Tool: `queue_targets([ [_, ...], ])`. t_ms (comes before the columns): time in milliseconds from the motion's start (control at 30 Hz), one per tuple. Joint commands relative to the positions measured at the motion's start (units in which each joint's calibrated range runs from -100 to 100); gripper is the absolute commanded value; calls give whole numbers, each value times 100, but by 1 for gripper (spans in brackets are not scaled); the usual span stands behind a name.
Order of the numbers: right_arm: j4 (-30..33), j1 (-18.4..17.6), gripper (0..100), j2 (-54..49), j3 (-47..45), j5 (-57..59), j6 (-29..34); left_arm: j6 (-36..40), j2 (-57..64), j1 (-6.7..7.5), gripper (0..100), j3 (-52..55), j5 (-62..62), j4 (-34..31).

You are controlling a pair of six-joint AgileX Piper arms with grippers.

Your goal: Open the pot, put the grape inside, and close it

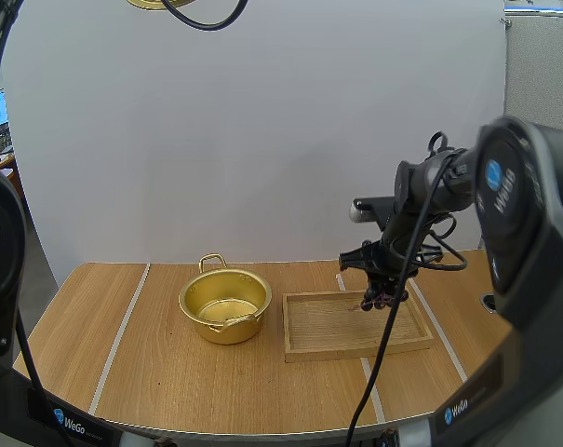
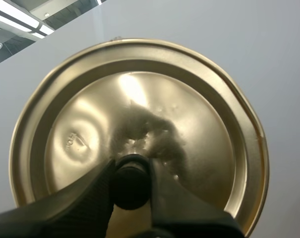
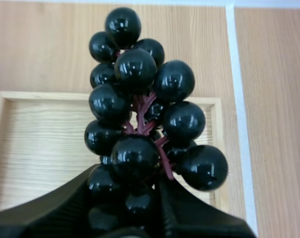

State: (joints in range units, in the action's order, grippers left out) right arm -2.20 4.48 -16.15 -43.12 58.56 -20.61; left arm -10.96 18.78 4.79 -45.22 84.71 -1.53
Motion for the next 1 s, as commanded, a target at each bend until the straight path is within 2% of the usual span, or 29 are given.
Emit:
queue_targets([
  [0, -467, 17, 0, -1093, -2, 570, -320, 25, 51, 14, 0, -40, -198, -51],
  [133, -735, -111, 0, -1302, -2, 752, -734, 25, 51, 14, 0, -40, -198, -51],
  [300, -735, -493, 0, -1293, 322, 1296, -953, 25, 51, 14, 0, -40, -198, -51],
  [667, -824, -1588, 0, -1293, 1281, 1707, -825, 25, 51, 14, 0, -40, -198, -51],
  [800, -824, -1893, 0, -1162, 1562, 1669, -654, 25, 51, 14, 0, -40, -198, -51],
  [967, -861, -2090, 0, -711, 2040, 1669, -654, 25, 51, 14, 0, -40, -198, -51],
])
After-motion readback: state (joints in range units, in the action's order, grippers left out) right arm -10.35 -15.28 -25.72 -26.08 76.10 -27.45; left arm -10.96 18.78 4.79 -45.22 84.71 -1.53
